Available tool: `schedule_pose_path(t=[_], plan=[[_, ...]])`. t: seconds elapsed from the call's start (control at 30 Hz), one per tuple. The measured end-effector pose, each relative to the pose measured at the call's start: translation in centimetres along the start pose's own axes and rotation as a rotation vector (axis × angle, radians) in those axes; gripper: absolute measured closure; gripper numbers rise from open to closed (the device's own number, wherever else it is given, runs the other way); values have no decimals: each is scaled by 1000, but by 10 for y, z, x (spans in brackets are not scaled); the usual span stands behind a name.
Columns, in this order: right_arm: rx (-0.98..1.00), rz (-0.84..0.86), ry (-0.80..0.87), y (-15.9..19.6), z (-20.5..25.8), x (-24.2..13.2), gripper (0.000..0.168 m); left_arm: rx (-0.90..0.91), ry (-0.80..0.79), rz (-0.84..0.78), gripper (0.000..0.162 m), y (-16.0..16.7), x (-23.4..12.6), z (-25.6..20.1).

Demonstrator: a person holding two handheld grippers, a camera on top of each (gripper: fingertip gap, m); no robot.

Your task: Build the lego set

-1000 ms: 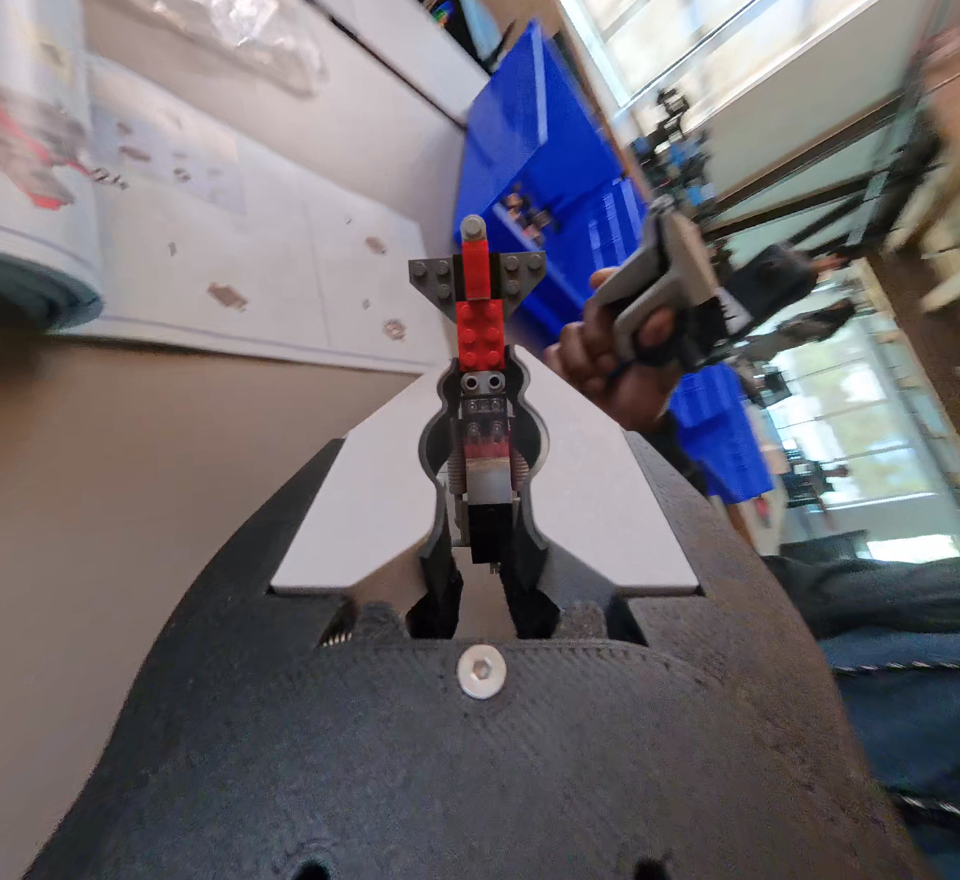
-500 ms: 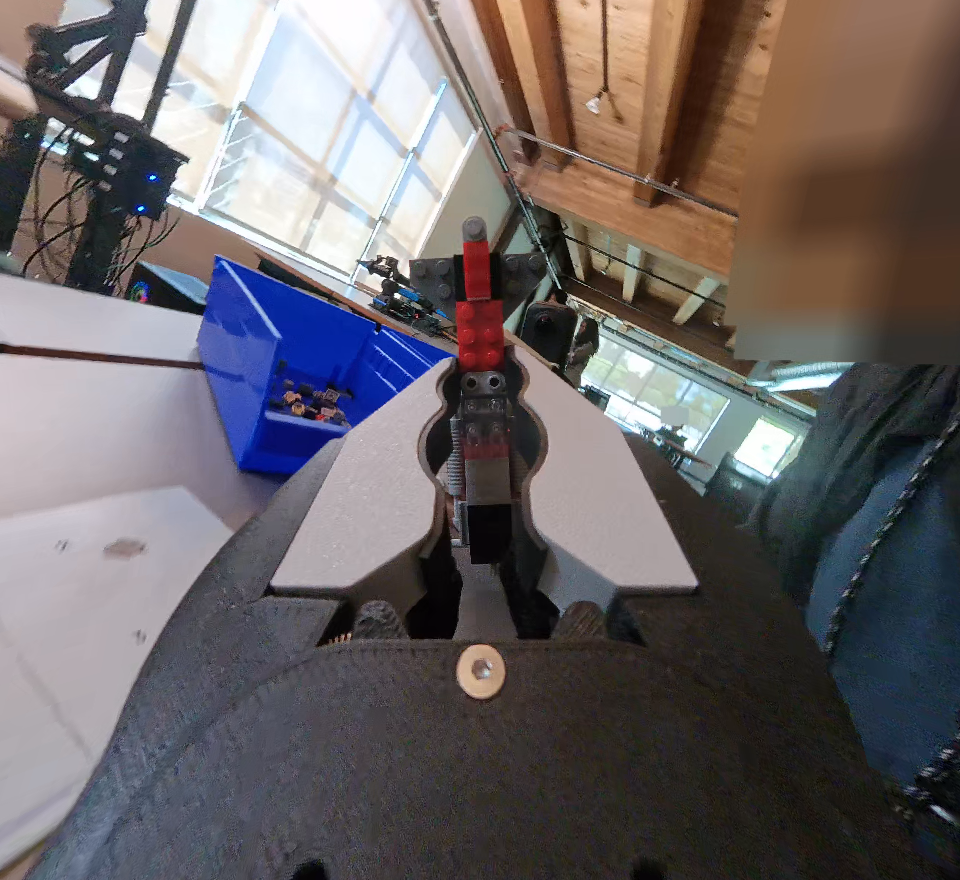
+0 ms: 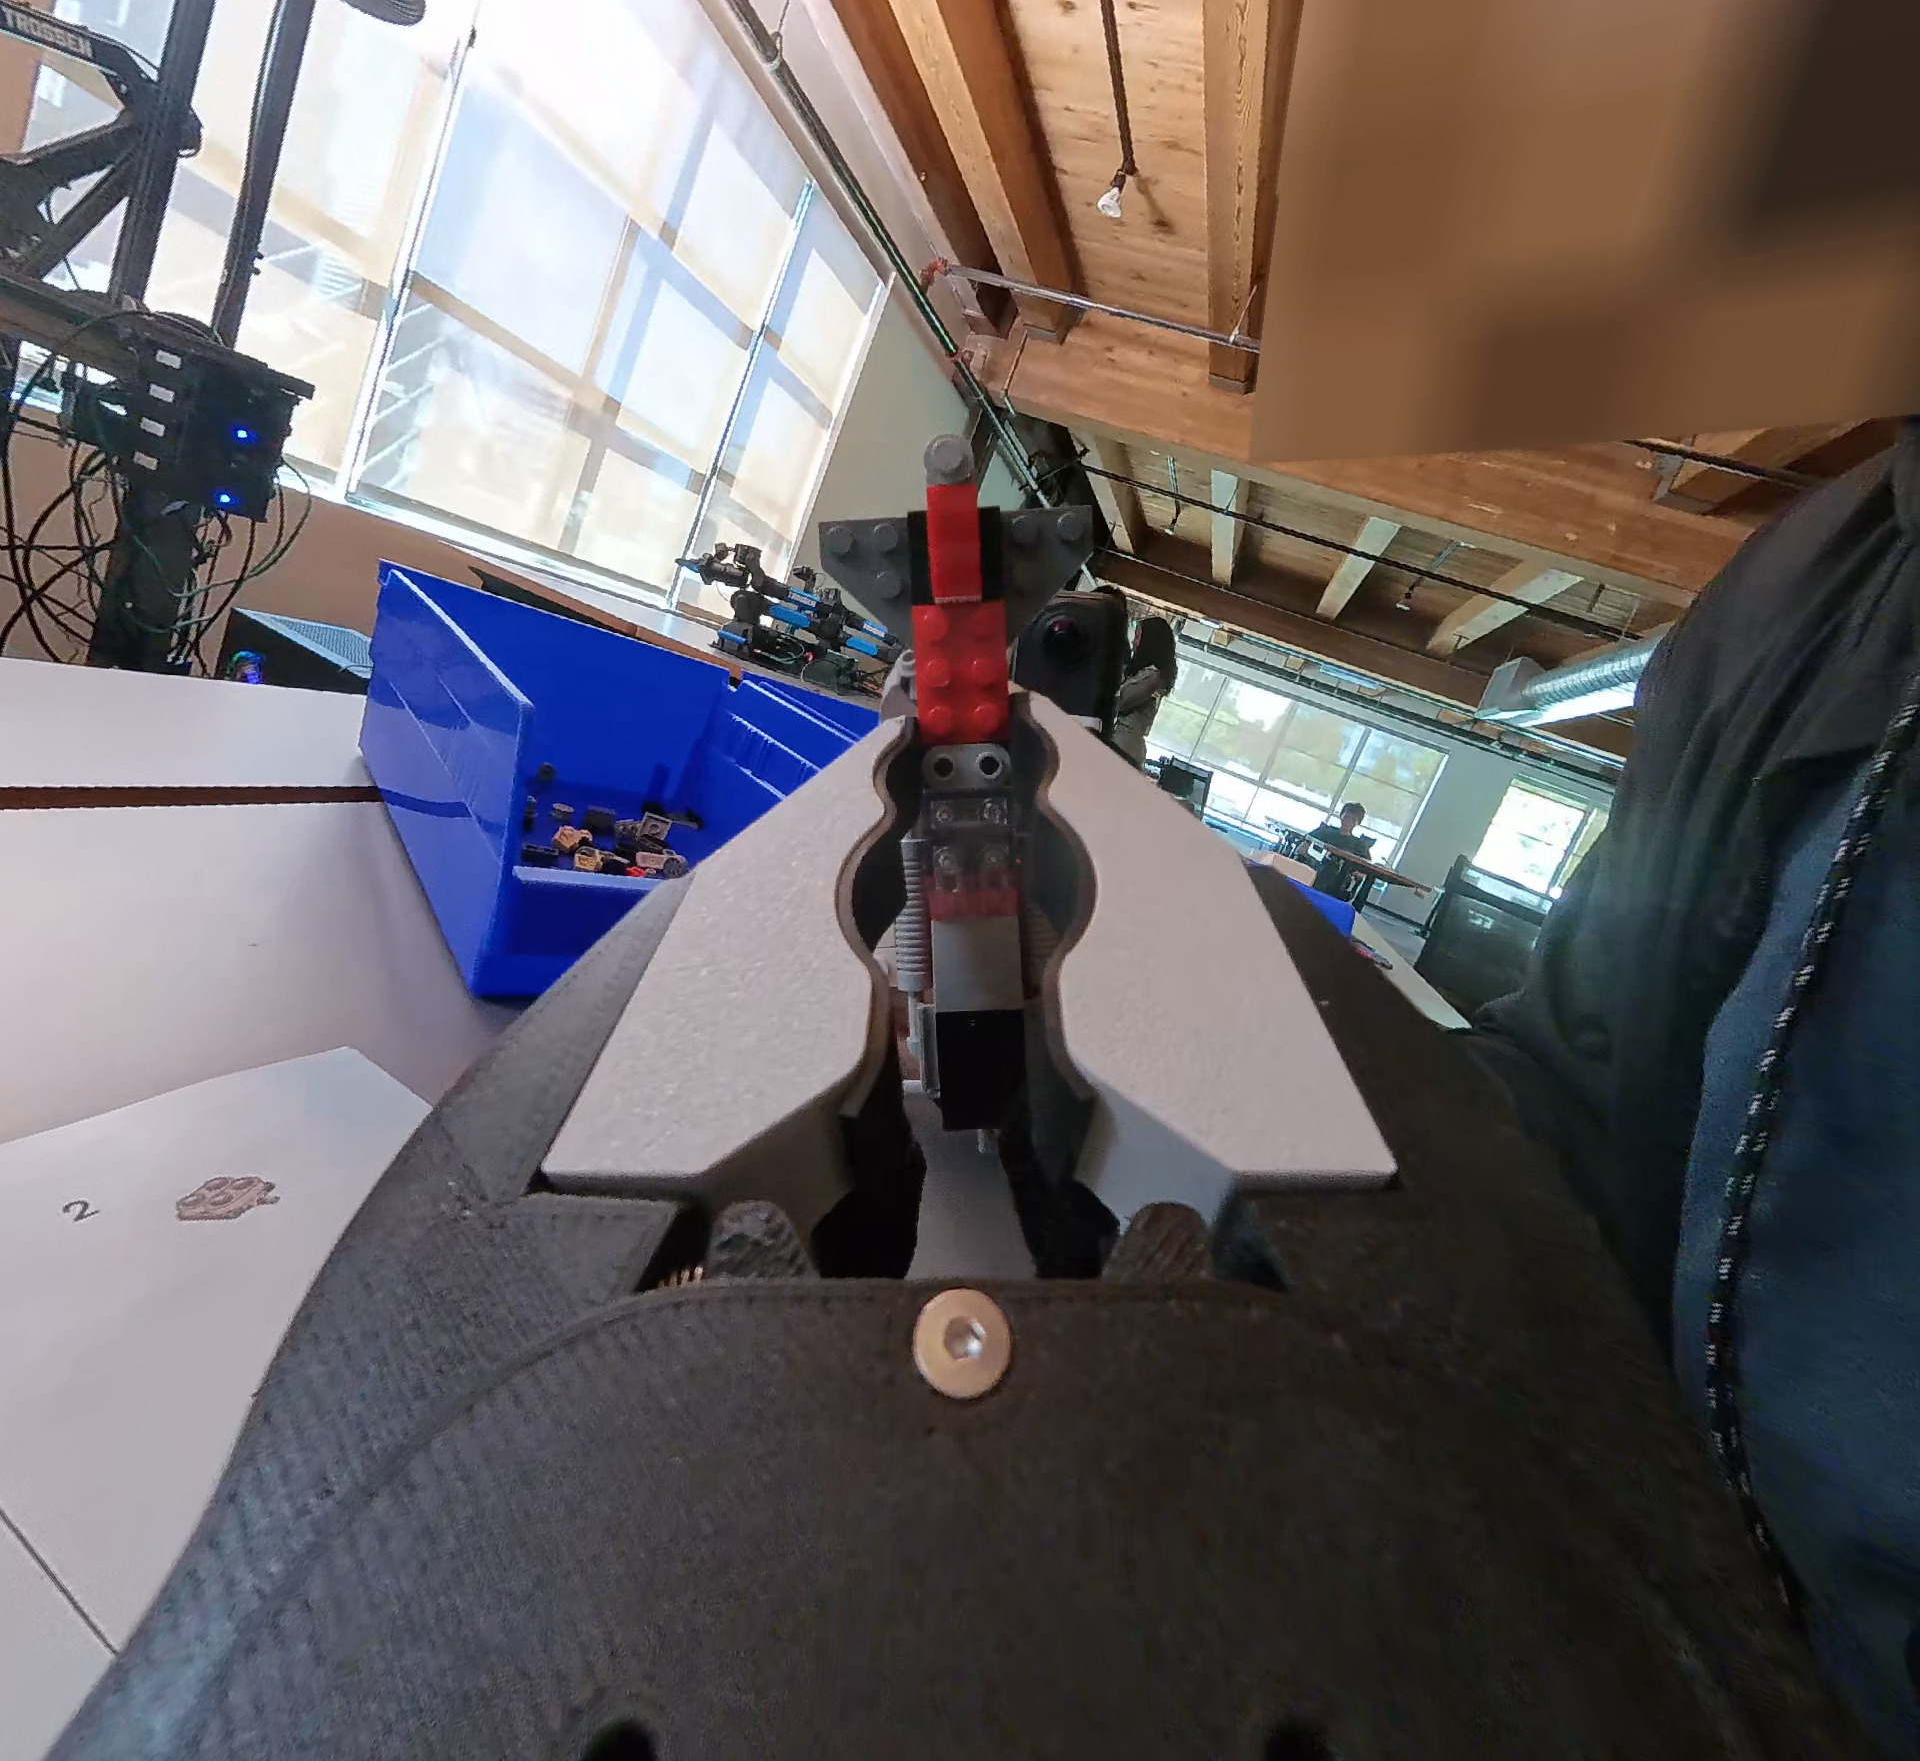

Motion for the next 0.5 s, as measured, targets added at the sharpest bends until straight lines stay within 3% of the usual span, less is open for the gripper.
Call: schedule_pose_path(t=[0.5], plan=[[8, 8, -3, 4, 0, 1, 166, -8, -2, -2, 147, -1, 0, 1]])
Point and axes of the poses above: each gripper's, where its closed fingertips meet, x out along the fingers, y out of its underside, z = x × y across the jaws, the point moved 1 cm from there along -x, back along the fingers, and after that the axes turned 15 degrees about -z, right-handed, at the moved point
